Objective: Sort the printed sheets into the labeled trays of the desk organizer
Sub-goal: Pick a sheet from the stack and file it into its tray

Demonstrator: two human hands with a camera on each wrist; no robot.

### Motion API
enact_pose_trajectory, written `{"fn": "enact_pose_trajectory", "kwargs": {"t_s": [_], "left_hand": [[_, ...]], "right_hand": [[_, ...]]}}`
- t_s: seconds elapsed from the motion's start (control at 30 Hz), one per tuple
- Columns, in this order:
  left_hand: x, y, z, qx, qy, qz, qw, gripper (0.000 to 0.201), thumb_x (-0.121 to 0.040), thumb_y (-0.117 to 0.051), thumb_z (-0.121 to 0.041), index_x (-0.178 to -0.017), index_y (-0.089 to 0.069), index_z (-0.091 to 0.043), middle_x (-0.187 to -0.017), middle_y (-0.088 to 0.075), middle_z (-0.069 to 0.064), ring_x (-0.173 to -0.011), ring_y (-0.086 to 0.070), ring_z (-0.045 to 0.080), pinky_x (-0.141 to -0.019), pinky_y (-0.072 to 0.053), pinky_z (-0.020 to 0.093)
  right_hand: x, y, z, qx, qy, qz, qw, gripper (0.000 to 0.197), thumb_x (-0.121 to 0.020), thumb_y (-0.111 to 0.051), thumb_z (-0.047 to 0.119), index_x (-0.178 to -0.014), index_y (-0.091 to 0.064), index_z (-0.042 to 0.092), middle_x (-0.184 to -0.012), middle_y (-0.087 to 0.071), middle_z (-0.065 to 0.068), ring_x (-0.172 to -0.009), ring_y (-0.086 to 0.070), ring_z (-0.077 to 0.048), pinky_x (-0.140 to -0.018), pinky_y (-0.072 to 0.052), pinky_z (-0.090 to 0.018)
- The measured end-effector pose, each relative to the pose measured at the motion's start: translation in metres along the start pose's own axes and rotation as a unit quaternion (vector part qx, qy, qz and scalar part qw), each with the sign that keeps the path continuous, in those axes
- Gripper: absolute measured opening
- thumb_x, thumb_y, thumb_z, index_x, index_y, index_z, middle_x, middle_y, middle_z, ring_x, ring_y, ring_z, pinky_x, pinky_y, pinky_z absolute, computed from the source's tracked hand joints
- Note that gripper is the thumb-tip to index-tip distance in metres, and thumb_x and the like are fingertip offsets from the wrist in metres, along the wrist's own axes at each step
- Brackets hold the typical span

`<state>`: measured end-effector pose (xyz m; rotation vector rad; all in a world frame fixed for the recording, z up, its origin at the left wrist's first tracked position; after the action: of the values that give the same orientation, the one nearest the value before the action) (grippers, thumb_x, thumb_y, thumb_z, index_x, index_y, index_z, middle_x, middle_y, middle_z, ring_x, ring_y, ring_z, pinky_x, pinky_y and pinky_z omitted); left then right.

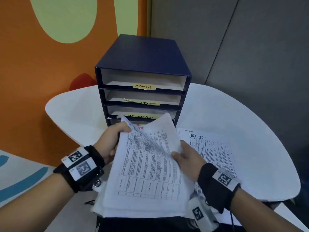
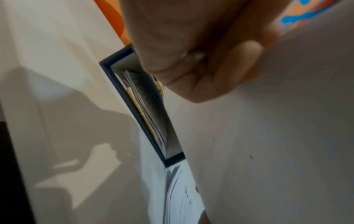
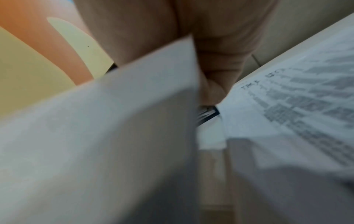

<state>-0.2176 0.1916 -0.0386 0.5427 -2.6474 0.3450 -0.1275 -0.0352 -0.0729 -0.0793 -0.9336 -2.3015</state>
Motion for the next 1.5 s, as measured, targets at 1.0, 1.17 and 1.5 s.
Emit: {"fn": "enact_pose_trajectory", "kwargs": {"t_s": [1.0, 1.17, 1.5], "left_hand": [[-0.025, 0.01, -0.007, -0.035, -0.031, 0.055, 0.997, 0.03, -0.077, -0.072, -0.025, -0.097, -0.073, -0.002, -0.098, -0.075, 0.02, -0.077, -0.073, 0.03, -0.081, -0.055, 0.042], [-0.034, 0.016, -0.011, -0.109, -0.056, 0.012, 0.992, 0.026, -0.085, -0.07, -0.024, -0.099, -0.073, -0.002, -0.099, -0.077, 0.012, -0.083, -0.076, 0.022, -0.083, -0.053, 0.037], [-0.052, 0.031, -0.023, -0.059, -0.006, -0.069, 0.996, 0.029, -0.095, -0.059, -0.033, -0.108, -0.069, -0.009, -0.094, -0.076, 0.013, -0.06, -0.069, 0.015, -0.055, -0.053, 0.024]], "right_hand": [[-0.065, 0.029, 0.024, -0.186, -0.09, -0.135, 0.969, 0.021, -0.101, -0.04, 0.021, -0.103, -0.055, 0.008, -0.084, -0.055, -0.008, -0.064, -0.049, -0.015, -0.052, -0.035, -0.023], [-0.053, 0.033, 0.032, -0.25, -0.099, -0.139, 0.953, 0.02, -0.1, -0.047, 0.028, -0.105, -0.059, 0.013, -0.081, -0.057, 0.001, -0.067, -0.053, -0.013, -0.055, -0.041, -0.019], [-0.046, -0.003, 0.025, -0.323, -0.133, -0.059, 0.935, 0.01, -0.097, -0.053, 0.022, -0.093, -0.056, 0.013, -0.072, -0.044, -0.003, -0.045, -0.033, -0.014, -0.04, -0.026, -0.02]]}}
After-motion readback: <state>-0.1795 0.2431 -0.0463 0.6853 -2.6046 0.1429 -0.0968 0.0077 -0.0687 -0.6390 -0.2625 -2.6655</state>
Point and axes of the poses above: each hand's wrist, its own x-axis away from the middle knuckle, its own y-axis out of the back of the hand, z = x × y, the point moved 4 cm from there along -x, towards the middle knuckle
